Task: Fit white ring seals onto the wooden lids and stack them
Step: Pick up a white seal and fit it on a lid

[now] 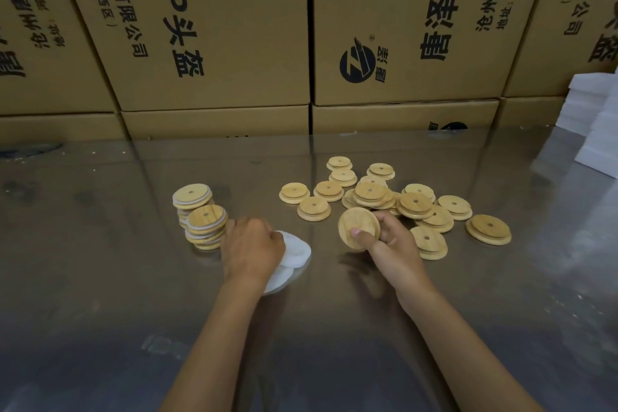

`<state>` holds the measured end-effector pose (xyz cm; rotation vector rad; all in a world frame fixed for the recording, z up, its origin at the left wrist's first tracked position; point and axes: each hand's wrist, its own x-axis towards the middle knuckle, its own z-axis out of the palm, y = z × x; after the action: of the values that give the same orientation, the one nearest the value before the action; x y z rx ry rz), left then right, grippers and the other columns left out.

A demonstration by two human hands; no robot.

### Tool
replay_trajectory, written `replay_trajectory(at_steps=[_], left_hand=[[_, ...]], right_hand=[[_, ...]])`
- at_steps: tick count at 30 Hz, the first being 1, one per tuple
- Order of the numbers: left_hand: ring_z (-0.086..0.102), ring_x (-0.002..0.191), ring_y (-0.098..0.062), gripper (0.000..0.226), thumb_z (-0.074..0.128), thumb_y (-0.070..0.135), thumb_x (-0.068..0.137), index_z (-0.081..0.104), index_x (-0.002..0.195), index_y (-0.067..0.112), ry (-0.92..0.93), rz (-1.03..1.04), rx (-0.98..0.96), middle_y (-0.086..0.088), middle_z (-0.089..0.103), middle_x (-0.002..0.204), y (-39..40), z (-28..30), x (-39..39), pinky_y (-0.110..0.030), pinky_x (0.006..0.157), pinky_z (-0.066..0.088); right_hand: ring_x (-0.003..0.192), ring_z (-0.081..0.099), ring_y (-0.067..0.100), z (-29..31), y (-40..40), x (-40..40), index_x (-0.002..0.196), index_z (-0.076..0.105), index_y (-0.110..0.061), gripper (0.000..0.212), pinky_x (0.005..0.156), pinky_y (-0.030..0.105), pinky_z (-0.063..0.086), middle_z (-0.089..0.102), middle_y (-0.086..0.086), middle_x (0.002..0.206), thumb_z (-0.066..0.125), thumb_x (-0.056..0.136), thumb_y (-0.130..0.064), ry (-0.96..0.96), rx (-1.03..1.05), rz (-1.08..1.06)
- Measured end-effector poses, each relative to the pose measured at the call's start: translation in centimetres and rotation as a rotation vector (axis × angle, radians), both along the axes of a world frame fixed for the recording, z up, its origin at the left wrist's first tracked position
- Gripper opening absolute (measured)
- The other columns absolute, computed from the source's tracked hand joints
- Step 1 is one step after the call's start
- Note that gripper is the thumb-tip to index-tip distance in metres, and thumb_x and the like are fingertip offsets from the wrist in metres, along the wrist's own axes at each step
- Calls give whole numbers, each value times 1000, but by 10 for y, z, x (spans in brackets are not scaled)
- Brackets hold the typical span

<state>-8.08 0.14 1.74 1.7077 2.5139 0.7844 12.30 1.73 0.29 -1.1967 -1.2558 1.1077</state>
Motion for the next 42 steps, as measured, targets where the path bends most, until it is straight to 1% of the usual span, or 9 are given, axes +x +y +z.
replay_trajectory(at_steps=[3,6,10,12,18,26,32,38,42], left_hand=[[59,93,-27,16,53,10,88,68,85,15,-184,-45,165,-3,69,87,0,5,0,-36,75,46],[60,73,-13,12,61,9,91,66,83,16,-637,-207,228,4,65,75,-3,13,6,-21,59,45],[51,58,-11,6,64,8,91,67,92,4,-1198,-611,127,-5,64,72,-13,23,14,-18,53,44],[50,55,-11,5,63,7,90,67,92,5,-1312,-699,60,-5,62,70,-16,24,21,-18,49,42],[51,46,-6,2,71,9,86,71,85,8,-1067,-484,224,-1,59,61,-15,11,47,-15,40,37],[62,68,-17,14,66,12,89,72,83,23,-724,-520,325,2,69,75,-10,2,46,-21,60,51],[58,68,-2,25,60,9,91,68,85,31,-555,-589,333,17,67,79,-12,1,42,-9,59,43],[61,63,0,29,57,3,92,69,86,29,-639,-629,302,10,68,76,-12,1,41,-8,53,44],[61,62,0,29,56,-1,94,69,90,25,-770,-651,268,-9,67,82,-11,4,41,-10,54,46]], right_hand=[[76,65,-9,2,-2,-1,96,65,-27,16,72,21,50,72,-25,79,72,88,-16,9,-29,5],[83,70,7,7,-6,-3,100,66,-22,13,70,28,60,73,-11,90,69,91,-13,133,-127,35],[91,74,23,11,-10,1,114,65,-9,22,74,35,61,72,15,111,56,95,-4,452,-275,189],[100,72,25,12,-13,3,122,62,-4,28,78,37,61,70,19,119,49,98,-7,550,-311,271],[117,64,37,18,-22,-2,128,62,-9,52,82,42,58,68,21,123,36,102,-46,513,-373,492],[112,64,46,16,-26,-9,127,62,-12,29,77,35,58,67,26,119,51,102,-23,308,-251,433],[108,66,44,13,-26,-8,121,66,-15,27,70,31,58,68,23,117,51,103,-27,310,-225,431],[113,63,47,13,-25,-5,126,62,-7,34,69,32,57,65,25,123,46,105,-28,351,-230,443],[107,65,41,16,-26,-3,131,57,-2,40,70,34,56,62,28,128,43,105,-29,428,-246,450]])
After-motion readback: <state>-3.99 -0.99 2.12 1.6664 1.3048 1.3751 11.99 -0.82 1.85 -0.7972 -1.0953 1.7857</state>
